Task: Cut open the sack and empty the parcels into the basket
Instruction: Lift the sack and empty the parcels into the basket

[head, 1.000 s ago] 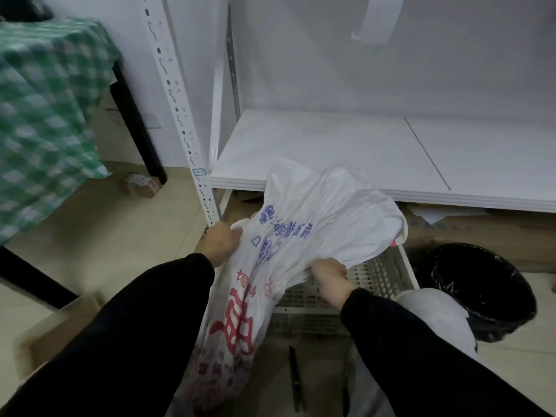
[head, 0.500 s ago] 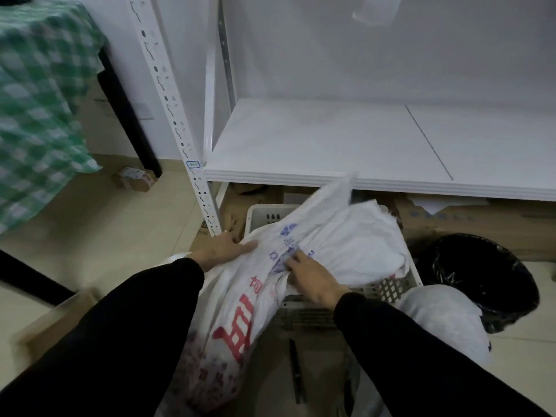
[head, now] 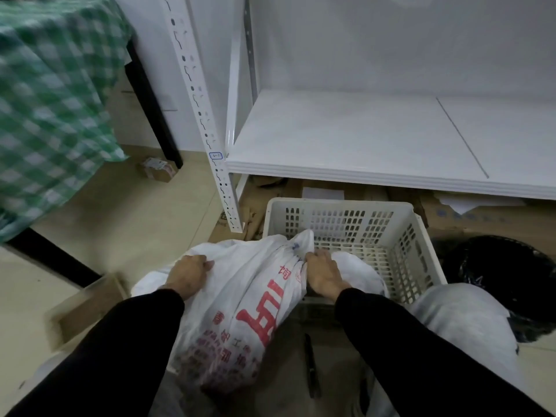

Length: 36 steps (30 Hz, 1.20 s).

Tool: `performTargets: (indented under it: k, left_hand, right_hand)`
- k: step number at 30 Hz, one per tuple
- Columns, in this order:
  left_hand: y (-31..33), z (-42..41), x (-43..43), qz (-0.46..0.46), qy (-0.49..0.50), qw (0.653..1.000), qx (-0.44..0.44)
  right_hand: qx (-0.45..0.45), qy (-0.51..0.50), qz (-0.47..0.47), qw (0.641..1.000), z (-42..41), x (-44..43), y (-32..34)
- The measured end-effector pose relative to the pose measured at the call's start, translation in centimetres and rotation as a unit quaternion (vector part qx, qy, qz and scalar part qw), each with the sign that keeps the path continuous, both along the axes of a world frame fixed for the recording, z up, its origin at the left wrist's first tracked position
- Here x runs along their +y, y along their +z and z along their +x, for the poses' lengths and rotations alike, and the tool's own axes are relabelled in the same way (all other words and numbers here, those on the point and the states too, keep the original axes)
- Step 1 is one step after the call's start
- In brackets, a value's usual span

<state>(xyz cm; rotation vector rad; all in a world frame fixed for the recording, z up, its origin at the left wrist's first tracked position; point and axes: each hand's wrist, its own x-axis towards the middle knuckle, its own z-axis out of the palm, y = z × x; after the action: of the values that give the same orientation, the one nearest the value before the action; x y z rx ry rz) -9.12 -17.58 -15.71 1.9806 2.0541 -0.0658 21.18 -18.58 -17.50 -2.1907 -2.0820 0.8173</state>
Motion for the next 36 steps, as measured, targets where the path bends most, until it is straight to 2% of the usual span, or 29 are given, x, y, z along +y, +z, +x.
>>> performTargets:
  k: [2, 4, 5, 7, 9, 11, 13, 14, 17, 19, 21, 24, 28, 31, 36]
  left_hand:
    - [1.0, 0.2, 0.6, 0.015, 0.009, 1.0, 0.006]
    - [1.8, 0.4, 1.1, 0.019, 0.011, 1.0, 0.012]
    - [2.3, 0.8, 1.2, 0.022, 0.01, 1.0, 0.013]
    - [3.5, 2.0, 1.7, 0.028, 0.007, 0.999, 0.016]
    - [5.3, 3.7, 2.5, 0.026, 0.007, 1.0, 0.009]
    - [7.0, 5.4, 3.4, 0.004, 0.008, 1.0, -0.008]
    - [8.0, 6.6, 4.3, -0.033, 0.008, 0.999, -0.026]
    - [8.4, 7.0, 4.6, -0.047, 0.009, 0.998, -0.032]
    - [9.3, 8.3, 5.3, -0.065, 0.028, 0.996, -0.057]
    - [10.0, 9.7, 5.3, -0.074, 0.044, 0.993, -0.076]
    - [10.8, 11.0, 5.2, -0.095, 0.041, 0.992, -0.075]
    - [12.0, 12.7, 5.3, -0.124, 0.035, 0.99, -0.057]
    - [13.3, 13.3, 5.1, -0.133, 0.068, 0.985, -0.087]
    - [13.7, 12.7, 5.1, -0.126, 0.076, 0.984, -0.098]
    - [14.1, 11.0, 5.7, -0.062, 0.092, 0.982, -0.155]
  right_hand:
    - [-0.029, -0.03, 0.059, 0.997, -1.1, -0.4, 0.9]
    - [-0.038, -0.035, 0.157, 0.986, -2.2, -1.4, 2.2]
    - [-0.028, 0.0, 0.202, 0.979, -2.8, -2.2, 2.8]
    - [0.023, 0.141, 0.24, 0.96, -4.2, -4.0, 3.7]
    - [0.05, 0.287, 0.216, 0.932, -5.6, -5.7, 4.1]
    - [0.018, 0.349, 0.198, 0.916, -6.6, -6.9, 3.6]
    - [0.001, 0.292, 0.196, 0.936, -7.0, -8.0, 3.3]
    - [0.019, 0.243, 0.184, 0.952, -7.1, -8.5, 3.3]
    - [0.135, 0.129, 0.119, 0.975, -7.4, -9.5, 3.6]
    - [0.224, 0.102, 0.051, 0.968, -7.7, -9.9, 3.7]
    - [0.228, 0.106, 0.008, 0.968, -8.1, -10.0, 3.3]
    - [0.241, 0.091, 0.007, 0.966, -9.1, -9.5, 3.7]
    - [0.316, -0.021, 0.021, 0.948, -10.4, -7.5, 4.5]
    - [0.316, -0.024, 0.017, 0.948, -10.0, -7.2, 4.9]
    - [0.379, -0.043, -0.026, 0.924, -8.7, -7.9, 6.6]
